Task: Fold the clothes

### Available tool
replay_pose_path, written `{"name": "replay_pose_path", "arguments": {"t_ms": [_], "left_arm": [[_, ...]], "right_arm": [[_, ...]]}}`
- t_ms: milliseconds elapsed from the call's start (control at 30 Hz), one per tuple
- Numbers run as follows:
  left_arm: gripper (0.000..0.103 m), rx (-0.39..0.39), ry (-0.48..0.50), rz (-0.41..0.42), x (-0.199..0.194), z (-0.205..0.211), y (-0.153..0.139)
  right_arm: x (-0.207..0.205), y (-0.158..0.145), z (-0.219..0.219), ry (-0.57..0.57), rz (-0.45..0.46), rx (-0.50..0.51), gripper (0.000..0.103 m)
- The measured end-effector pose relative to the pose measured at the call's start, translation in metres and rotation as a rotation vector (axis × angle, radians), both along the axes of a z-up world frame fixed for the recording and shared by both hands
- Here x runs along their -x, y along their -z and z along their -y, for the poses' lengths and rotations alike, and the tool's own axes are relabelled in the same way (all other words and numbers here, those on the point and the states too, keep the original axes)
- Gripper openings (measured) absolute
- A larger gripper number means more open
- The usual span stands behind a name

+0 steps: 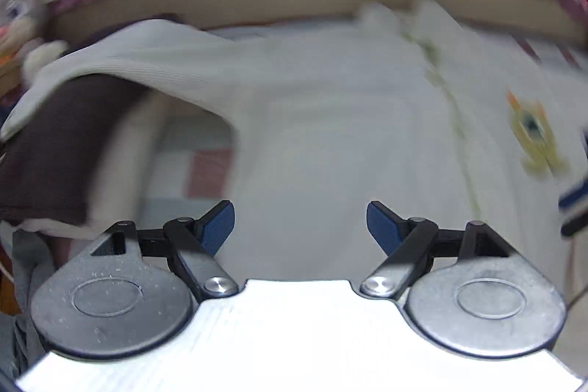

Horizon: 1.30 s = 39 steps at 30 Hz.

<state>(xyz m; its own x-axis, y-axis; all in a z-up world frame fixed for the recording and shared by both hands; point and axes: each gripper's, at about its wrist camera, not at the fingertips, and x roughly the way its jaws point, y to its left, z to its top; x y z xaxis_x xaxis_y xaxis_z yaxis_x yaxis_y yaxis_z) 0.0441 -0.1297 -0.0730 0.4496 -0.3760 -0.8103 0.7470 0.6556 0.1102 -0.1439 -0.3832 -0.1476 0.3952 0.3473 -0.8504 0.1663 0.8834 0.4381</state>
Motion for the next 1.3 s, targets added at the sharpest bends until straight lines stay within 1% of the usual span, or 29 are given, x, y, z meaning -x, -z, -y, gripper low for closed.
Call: {"name": "replay_pose_path", "arguments": {"t_ms": [67,133,200,267,333,433,500,533,600,667,700,733,767,800,867,933,967,1000,1033,1100,1200,1300], "left_arm": [[0.080,-0.054,0.059,0.003,0.024,0.008,0.003],[0.080,-0.104,0.108,0.008,0.048,0.015,0.005],[0.080,-0.139,0.135,0.006,0.061,0.018,0.005],[0.080,-0.164,0.150,-0.023,0.074,0.019,0.005],[0.080,-0.158,0.158,-0.076,0.080,0.018,0.007],[0.080,-0.079,0.217,-0.113,0.102,0.025,0.004],[0.080,-0.044,0.253,-0.131,0.121,0.038,0.004],[0.080,-0.040,0.263,-0.144,0.130,0.046,0.008],[0.080,-0.044,0.280,-0.165,0.145,0.064,0.016],[0.080,-0.060,0.279,-0.176,0.154,0.081,0.027],[0.080,-0.062,0.270,-0.183,0.154,0.085,0.032],[0.080,-0.061,0.259,-0.192,0.153,0.089,0.037],[0.080,-0.051,0.246,-0.209,0.151,0.091,0.039],[0.080,-0.041,0.234,-0.228,0.149,0.093,0.041],[0.080,-0.018,0.227,-0.273,0.149,0.092,0.040],[0.080,-0.001,0.266,-0.301,0.153,0.084,0.035],[0.080,-0.006,0.291,-0.303,0.156,0.081,0.033],[0.080,-0.022,0.315,-0.300,0.161,0.077,0.033],[0.080,-0.038,0.341,-0.297,0.166,0.073,0.033],[0.080,-0.068,0.408,-0.293,0.179,0.069,0.036],[0.080,-0.093,0.508,-0.303,0.201,0.071,0.040],[0.080,-0.101,0.605,-0.314,0.222,0.074,0.043]], "right_arm": [[0.014,-0.002,-0.006,-0.039,-0.039,-0.017,0.059],[0.029,-0.004,-0.009,-0.055,-0.074,-0.042,0.059],[0.043,-0.004,-0.009,-0.055,-0.096,-0.083,0.059],[0.056,-0.005,-0.010,-0.052,-0.111,-0.123,0.059],[0.063,-0.007,-0.010,-0.055,-0.114,-0.147,0.059],[0.072,0.000,0.004,0.012,-0.125,-0.161,0.059],[0.077,0.008,0.025,0.108,-0.119,-0.191,0.059],[0.080,0.013,0.035,0.164,-0.116,-0.218,0.059],[0.088,0.028,0.052,0.274,-0.122,-0.284,0.060],[0.092,0.042,0.055,0.320,-0.120,-0.332,0.060],[0.093,0.049,0.053,0.328,-0.099,-0.352,0.053],[0.094,0.052,0.049,0.323,-0.061,-0.359,0.042],[0.094,0.051,0.044,0.300,-0.003,-0.352,0.005],[0.095,0.047,0.039,0.272,0.048,-0.335,0.005],[0.102,0.029,0.033,0.205,0.132,-0.288,0.005],[0.119,0.005,0.038,0.167,0.199,-0.277,0.005],[0.130,-0.005,0.045,0.163,0.210,-0.267,0.005],[0.140,-0.015,0.052,0.166,0.210,-0.238,0.005],[0.150,-0.021,0.060,0.176,0.196,-0.187,0.005],[0.161,-0.021,0.073,0.206,0.170,-0.109,0.005],[0.156,-0.003,0.080,0.276,0.117,-0.090,0.005],[0.138,0.011,0.076,0.297,0.105,-0.019,0.005]]}}
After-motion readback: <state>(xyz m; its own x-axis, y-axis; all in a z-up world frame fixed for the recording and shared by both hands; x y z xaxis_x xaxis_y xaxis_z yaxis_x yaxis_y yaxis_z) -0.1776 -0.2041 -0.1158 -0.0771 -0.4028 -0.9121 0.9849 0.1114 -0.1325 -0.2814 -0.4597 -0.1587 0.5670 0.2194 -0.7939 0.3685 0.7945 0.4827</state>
